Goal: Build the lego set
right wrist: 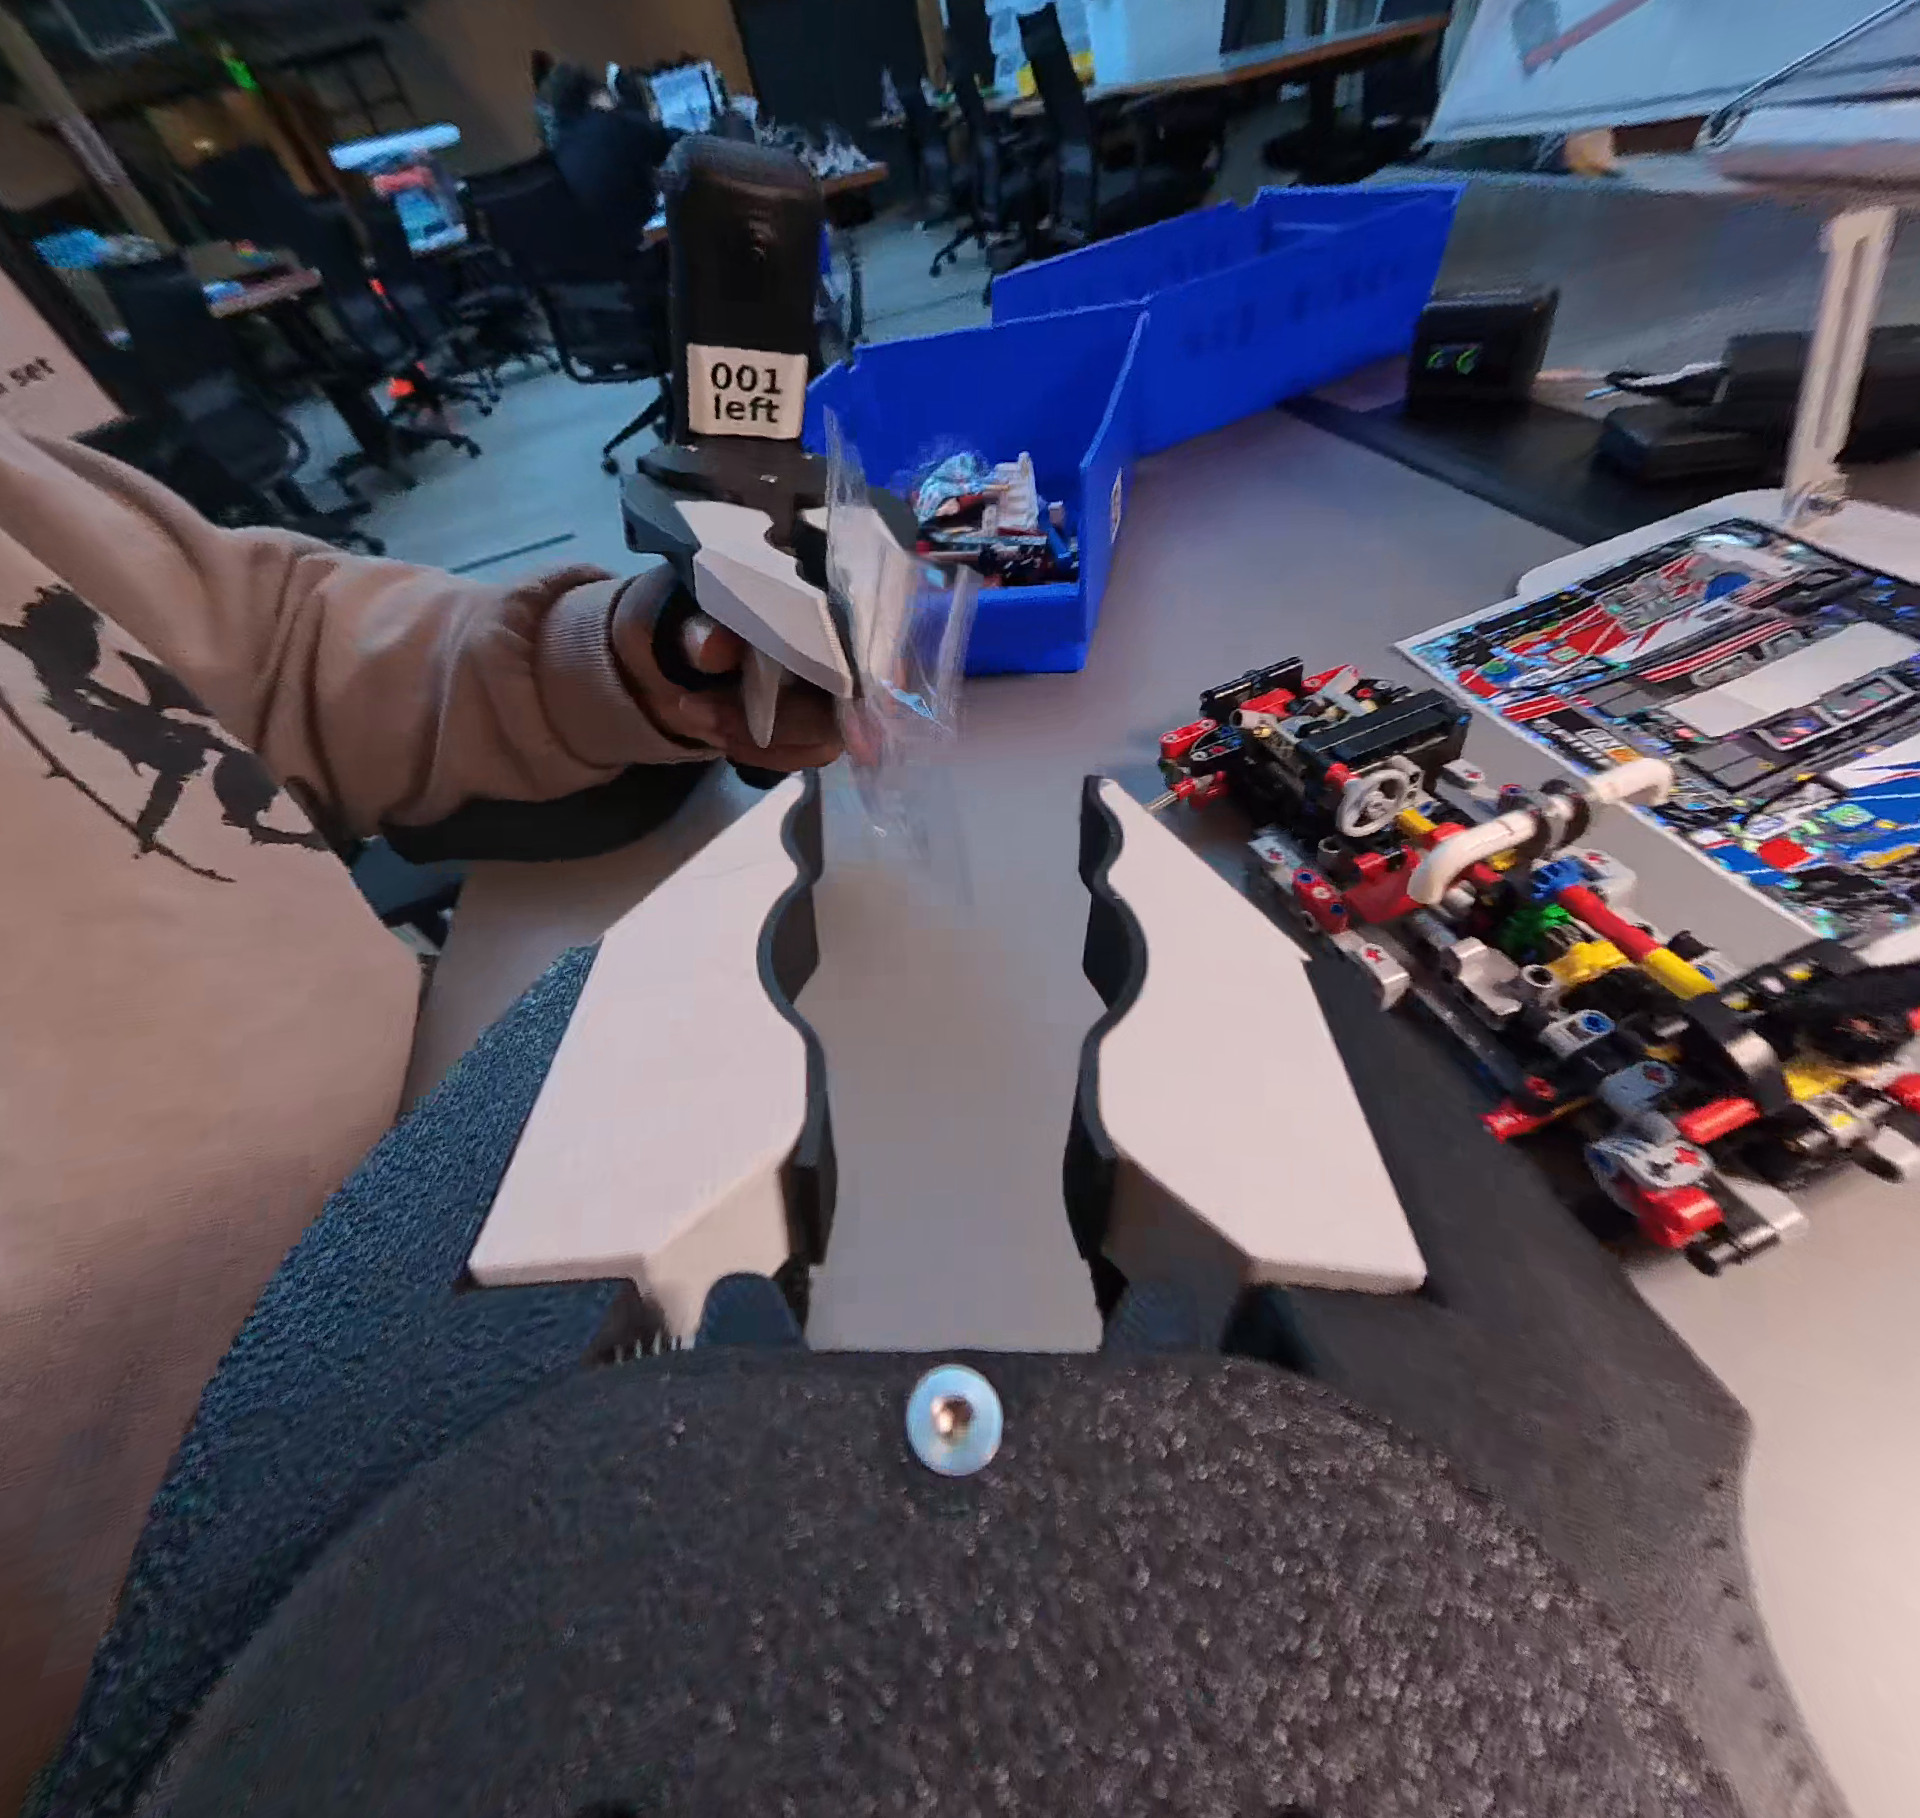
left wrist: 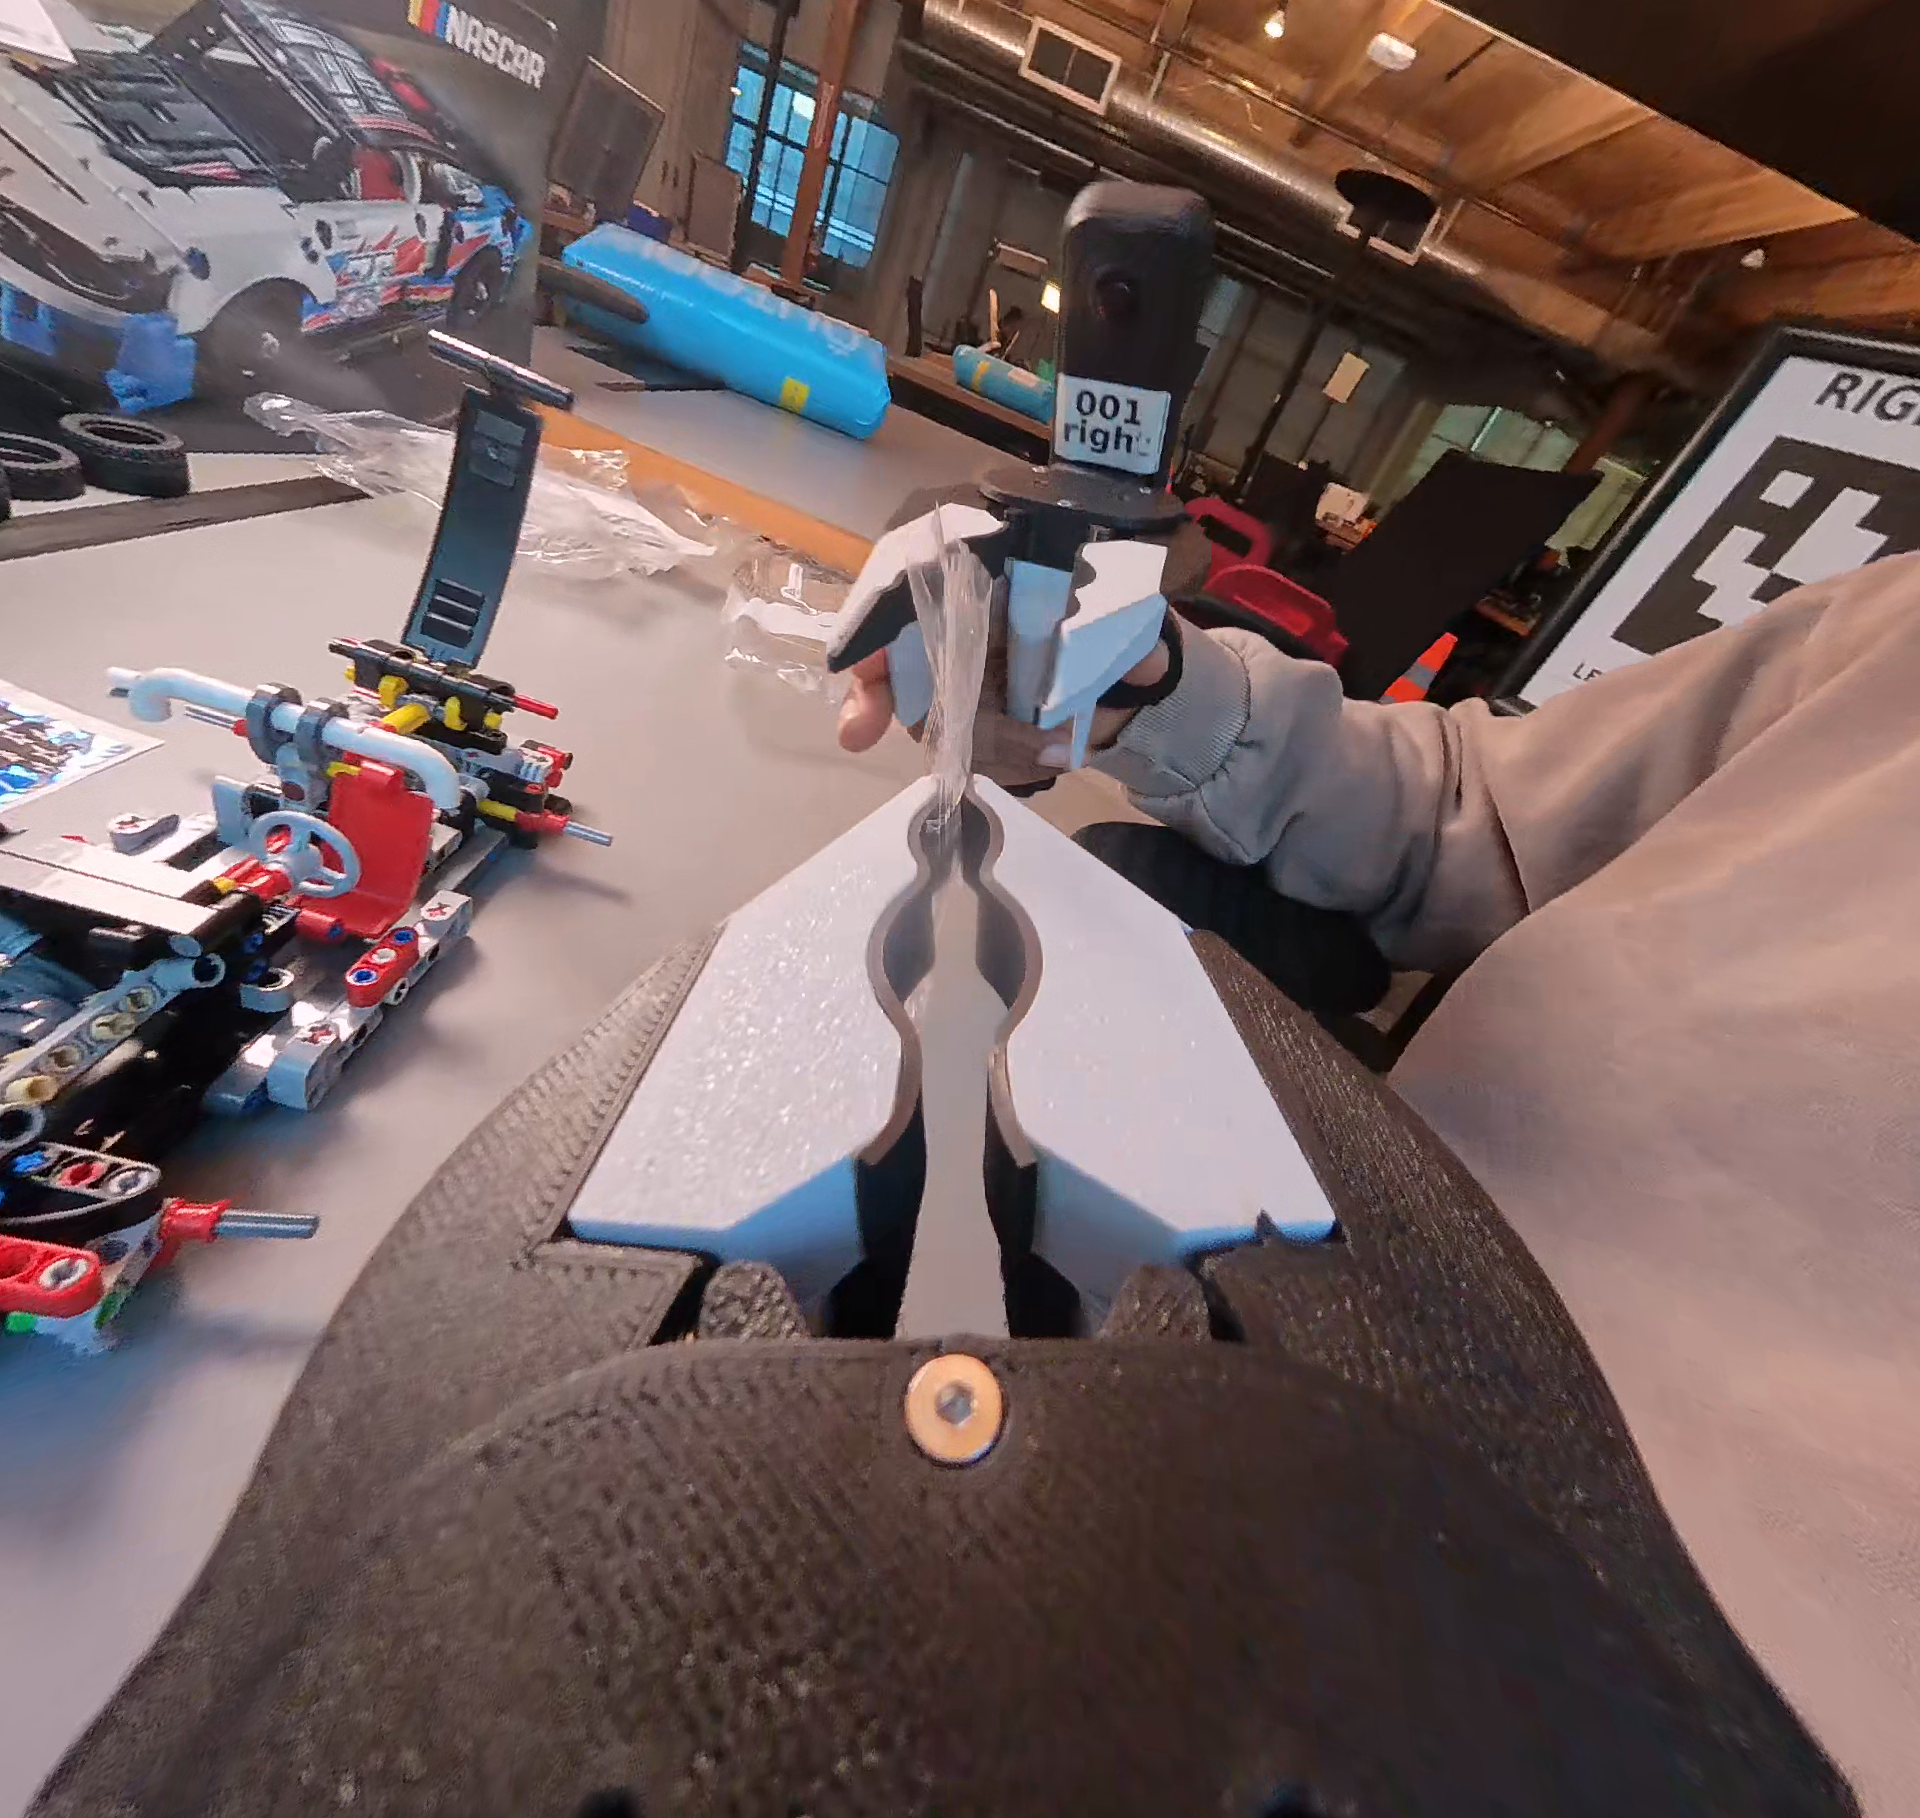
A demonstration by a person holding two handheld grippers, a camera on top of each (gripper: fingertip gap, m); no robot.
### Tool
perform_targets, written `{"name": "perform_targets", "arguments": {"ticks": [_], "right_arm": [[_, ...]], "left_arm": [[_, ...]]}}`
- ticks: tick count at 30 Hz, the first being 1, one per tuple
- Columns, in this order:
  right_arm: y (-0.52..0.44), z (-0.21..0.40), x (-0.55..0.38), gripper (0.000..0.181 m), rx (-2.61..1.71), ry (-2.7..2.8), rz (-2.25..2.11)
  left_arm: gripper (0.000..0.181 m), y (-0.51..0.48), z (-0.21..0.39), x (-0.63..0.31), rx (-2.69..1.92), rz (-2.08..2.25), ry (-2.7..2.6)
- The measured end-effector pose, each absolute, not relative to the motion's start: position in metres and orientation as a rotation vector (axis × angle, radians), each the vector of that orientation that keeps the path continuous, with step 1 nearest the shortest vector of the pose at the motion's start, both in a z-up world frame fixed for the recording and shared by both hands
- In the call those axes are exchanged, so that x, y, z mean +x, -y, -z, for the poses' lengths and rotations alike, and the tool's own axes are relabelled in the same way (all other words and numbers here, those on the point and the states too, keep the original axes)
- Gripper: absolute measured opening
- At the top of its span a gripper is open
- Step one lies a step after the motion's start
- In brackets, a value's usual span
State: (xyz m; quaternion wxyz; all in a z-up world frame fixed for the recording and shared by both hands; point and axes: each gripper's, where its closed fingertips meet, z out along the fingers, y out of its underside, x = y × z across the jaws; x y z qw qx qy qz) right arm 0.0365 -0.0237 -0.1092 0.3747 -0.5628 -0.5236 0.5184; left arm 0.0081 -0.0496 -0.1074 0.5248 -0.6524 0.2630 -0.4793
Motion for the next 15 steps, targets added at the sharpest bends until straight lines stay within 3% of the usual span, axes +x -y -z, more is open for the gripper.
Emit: {"name": "perform_targets", "arguments": {"ticks": [1,3,5,8,15], "right_arm": [[0.03,0.111,0.032,0.043,-1.428,1.366,-1.336],[0.034,0.114,0.027,0.0,-1.364,1.386,-1.283],[0.032,0.116,0.029,0.0,-1.358,1.383,-1.303],[0.028,0.114,0.039,0.0,-1.365,1.336,-1.399],[0.032,0.119,0.045,0.0,-1.37,1.328,-1.477]], "left_arm": [[0.0,0.052,0.109,0.012,-1.556,1.167,-0.648],[0.0,0.053,0.109,0.012,-1.55,1.182,-0.647],[0.001,0.046,0.108,0.003,-1.539,1.119,-0.621],[0.016,0.043,0.107,-0.005,-1.537,1.065,-0.632],[0.0,0.053,0.118,0.01,-1.556,1.13,-0.721]]}}
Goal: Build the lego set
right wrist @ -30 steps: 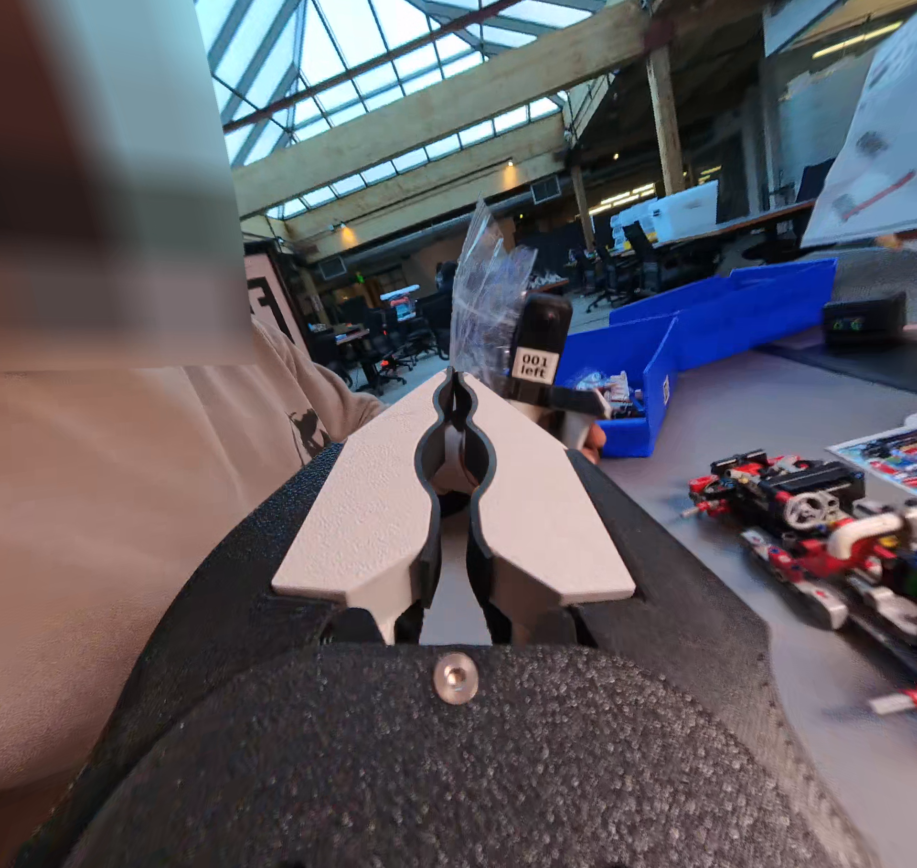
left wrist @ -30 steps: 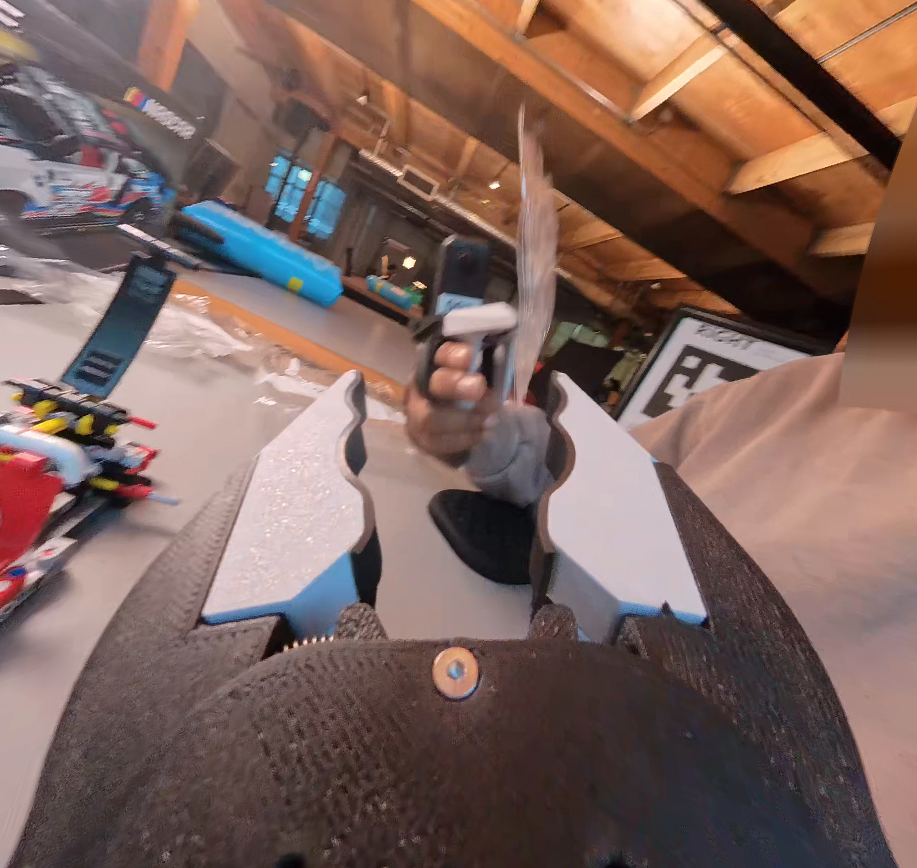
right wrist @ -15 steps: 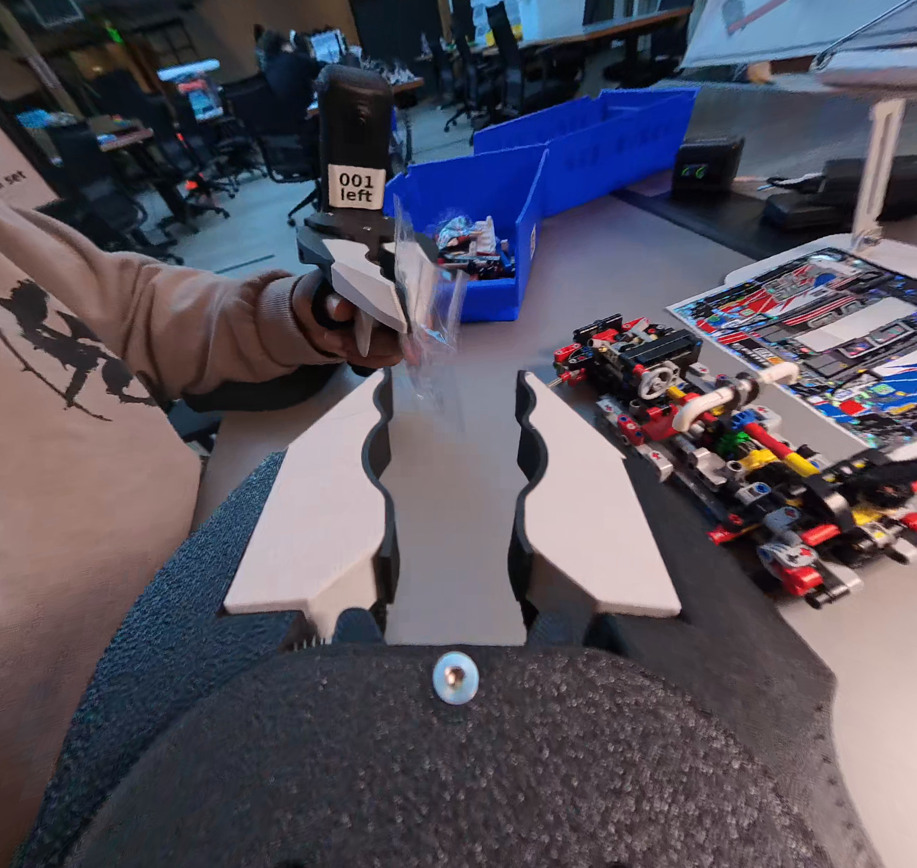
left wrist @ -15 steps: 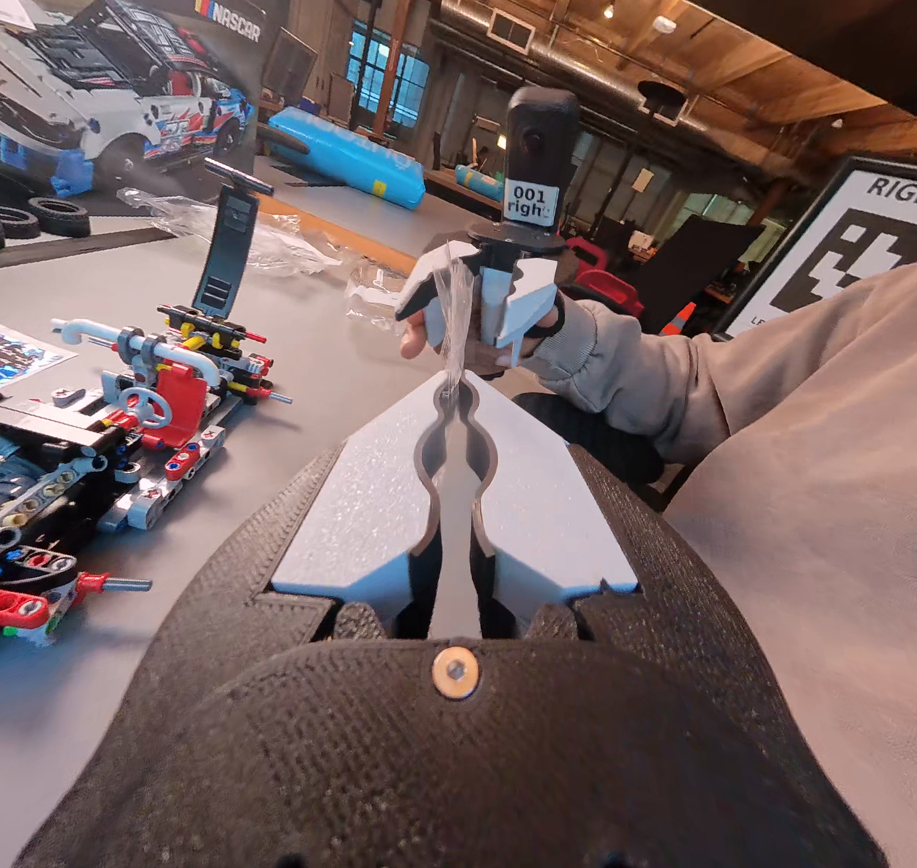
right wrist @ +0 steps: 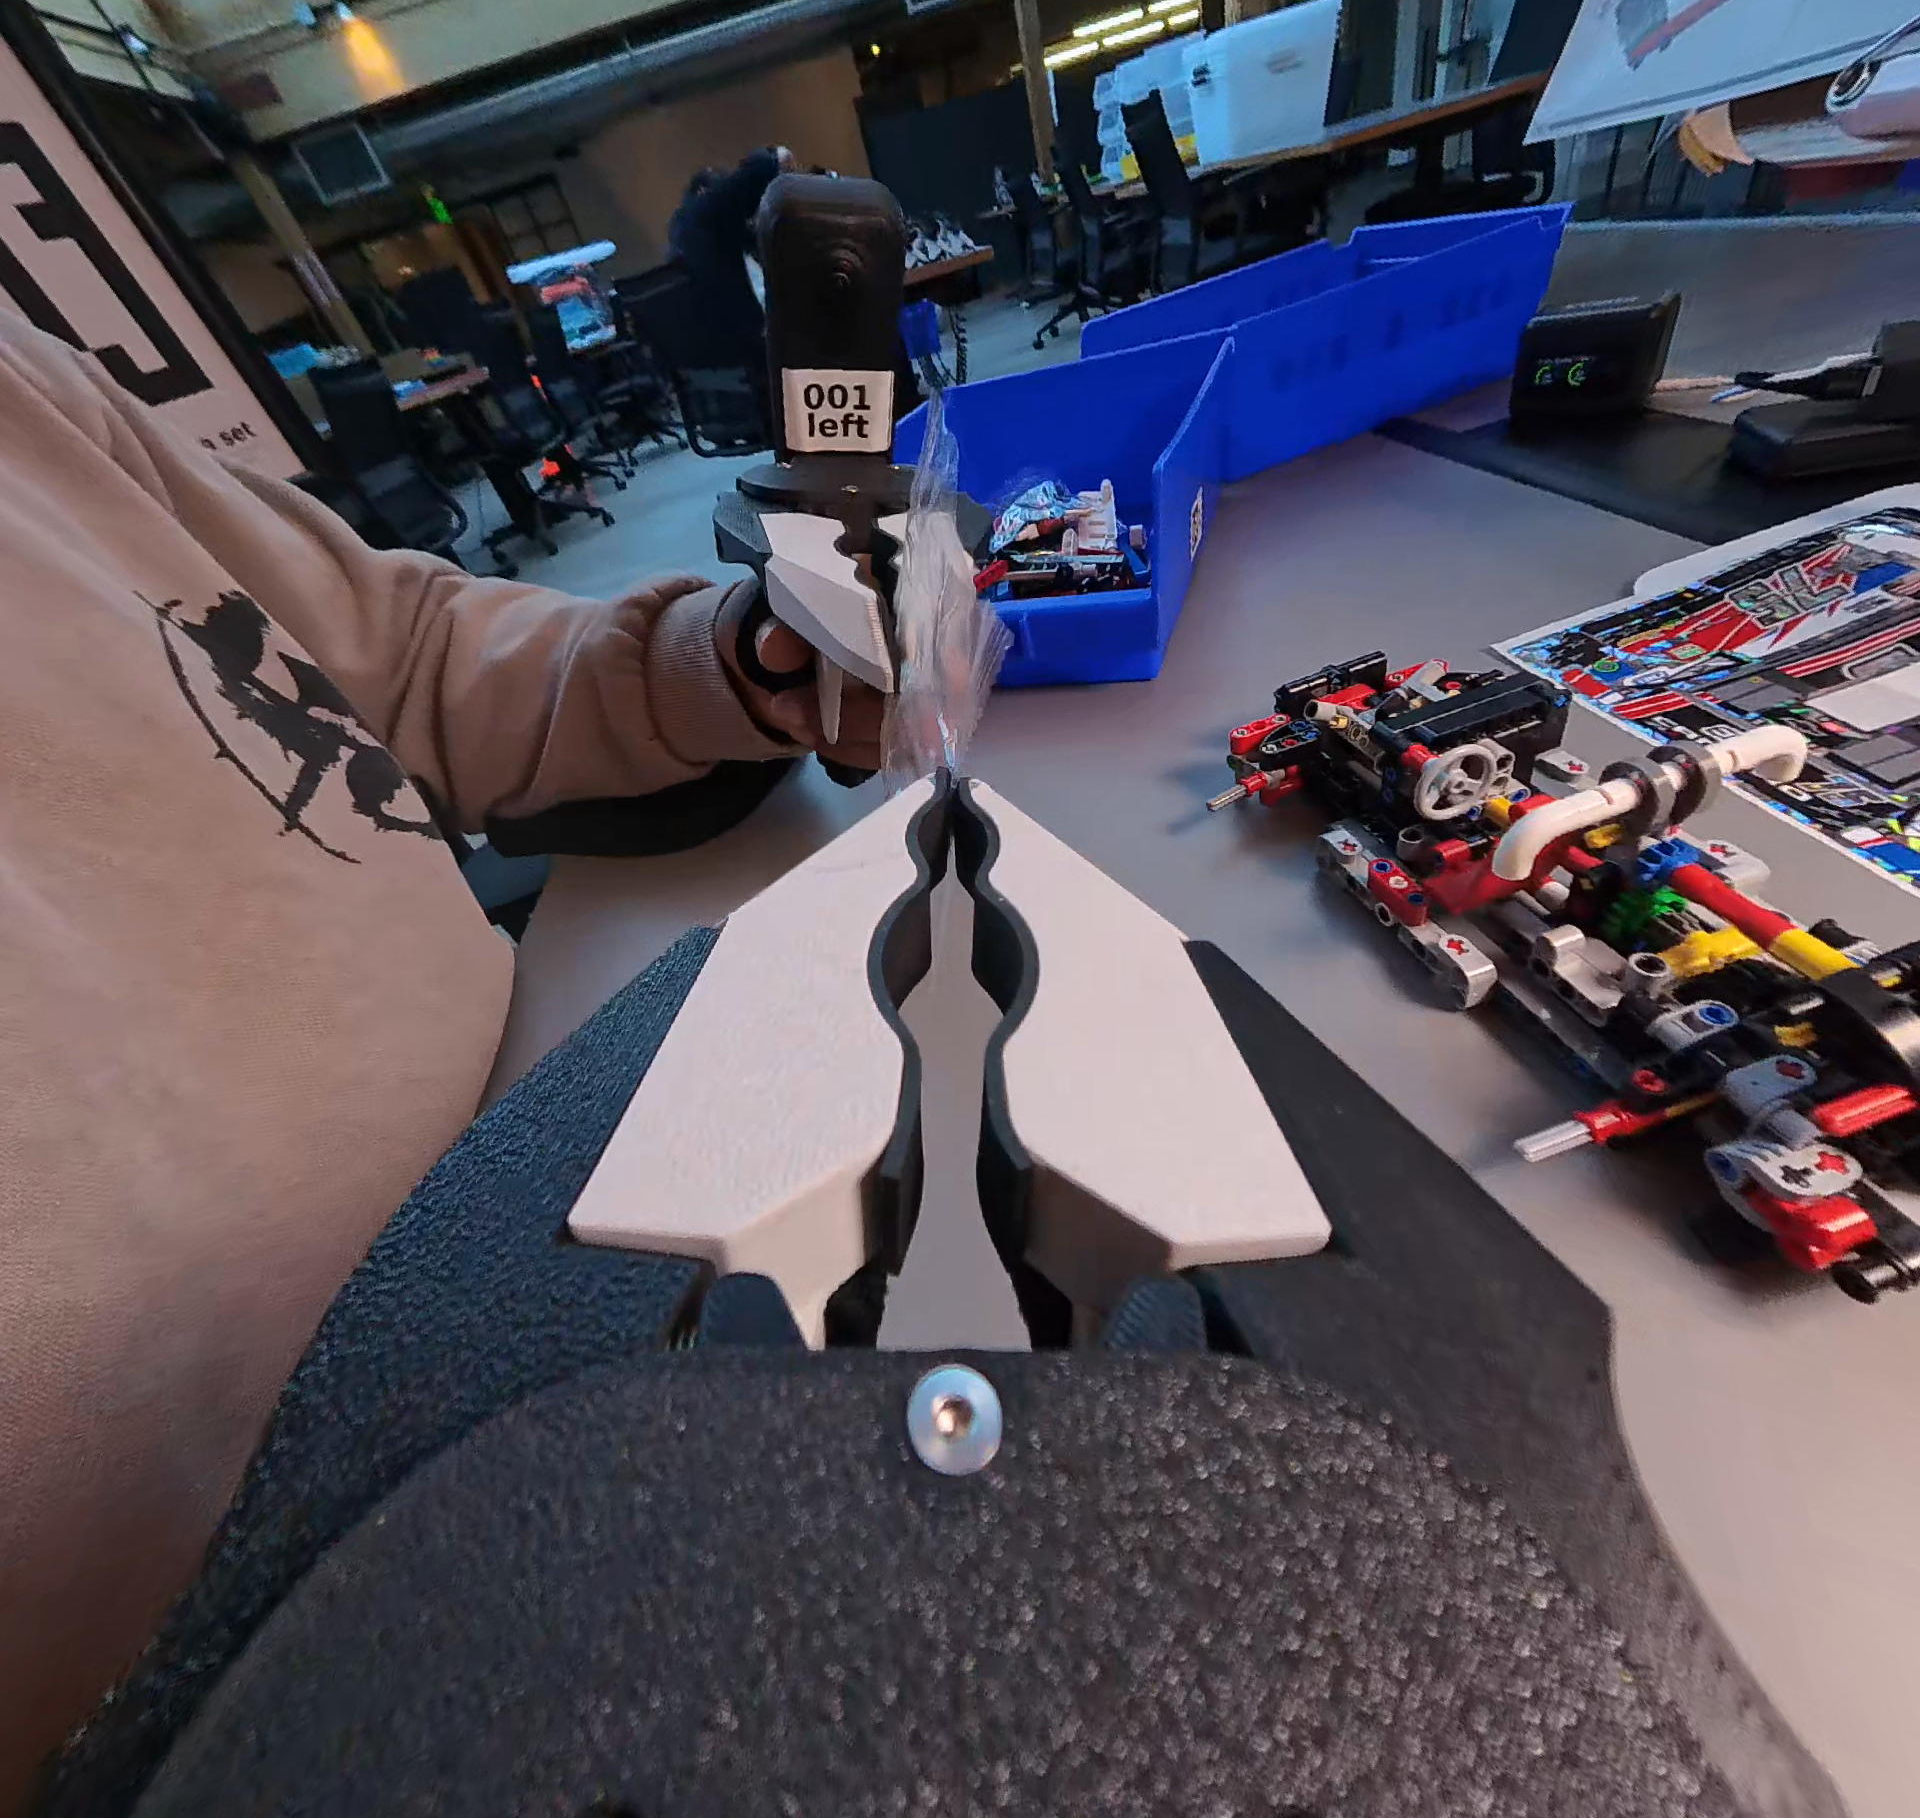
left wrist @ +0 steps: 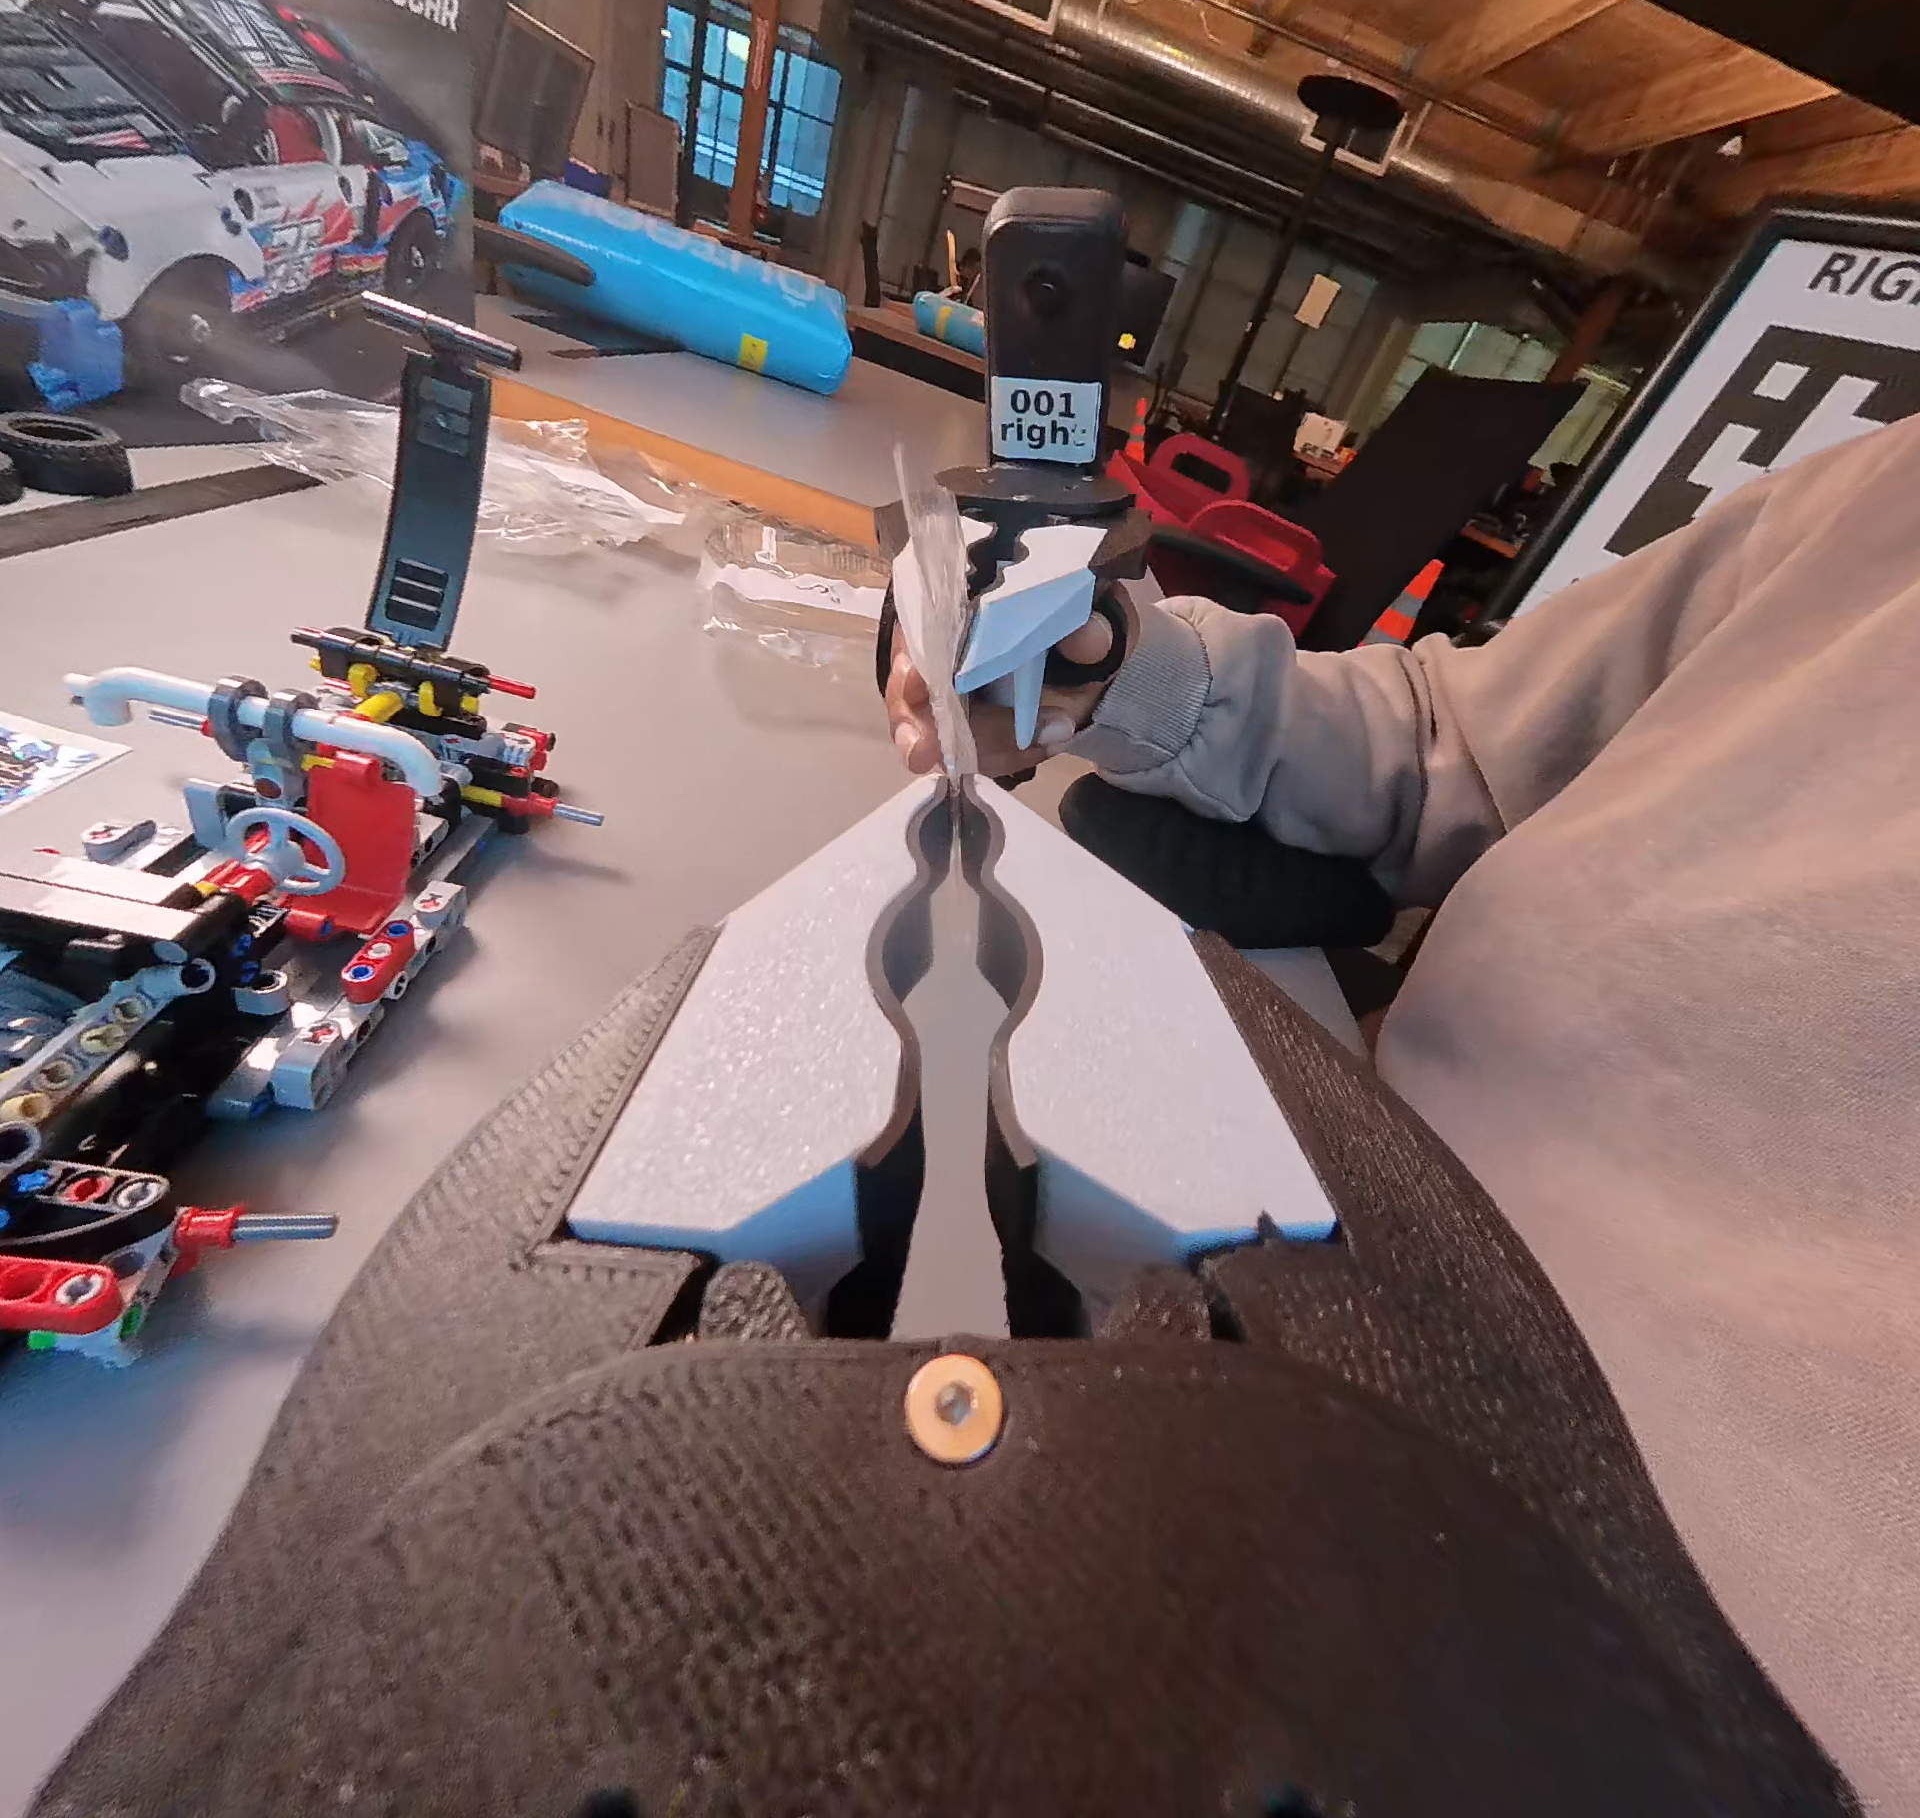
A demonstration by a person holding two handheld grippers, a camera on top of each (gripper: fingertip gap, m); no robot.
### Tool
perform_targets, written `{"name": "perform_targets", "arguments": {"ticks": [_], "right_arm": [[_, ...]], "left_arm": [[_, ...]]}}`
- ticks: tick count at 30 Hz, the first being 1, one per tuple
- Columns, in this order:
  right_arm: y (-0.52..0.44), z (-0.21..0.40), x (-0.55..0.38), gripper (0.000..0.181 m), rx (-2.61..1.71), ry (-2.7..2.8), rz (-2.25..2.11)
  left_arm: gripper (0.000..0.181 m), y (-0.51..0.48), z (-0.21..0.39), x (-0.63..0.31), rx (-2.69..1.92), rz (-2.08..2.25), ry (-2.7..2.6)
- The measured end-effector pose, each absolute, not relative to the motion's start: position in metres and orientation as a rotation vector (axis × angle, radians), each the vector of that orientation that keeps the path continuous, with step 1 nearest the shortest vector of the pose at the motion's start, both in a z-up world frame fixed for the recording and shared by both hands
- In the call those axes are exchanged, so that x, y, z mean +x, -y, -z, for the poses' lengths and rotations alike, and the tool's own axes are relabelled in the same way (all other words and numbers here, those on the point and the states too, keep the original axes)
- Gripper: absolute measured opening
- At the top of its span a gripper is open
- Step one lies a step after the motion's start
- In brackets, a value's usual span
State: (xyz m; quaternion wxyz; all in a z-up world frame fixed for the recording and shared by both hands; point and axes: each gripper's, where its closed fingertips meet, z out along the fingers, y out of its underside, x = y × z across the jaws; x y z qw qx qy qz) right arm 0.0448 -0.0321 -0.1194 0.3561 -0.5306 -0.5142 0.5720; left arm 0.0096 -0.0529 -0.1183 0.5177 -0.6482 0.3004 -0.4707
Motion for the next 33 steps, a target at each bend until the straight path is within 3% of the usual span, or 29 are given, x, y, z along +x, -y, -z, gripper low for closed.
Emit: {"name": "perform_targets", "arguments": {"ticks": [16,19,25,33], "right_arm": [[0.053,0.118,0.038,0.0,-1.28,1.389,-1.47],[0.043,0.105,0.046,0.017,-1.271,1.365,-1.445],[0.035,0.068,0.066,0.0,-1.223,1.474,-1.267],[0.066,0.124,0.049,0.0,-1.25,2.062,-0.939]], "left_arm": [[0.0,0.067,0.12,0.023,-1.492,1.083,-0.856],[0.0,0.071,0.12,0.022,-1.482,1.018,-0.919],[0.0,0.074,0.138,0.021,-1.516,0.866,-1.065],[0.0,0.081,0.159,0.03,-1.553,0.774,-1.188]]}}
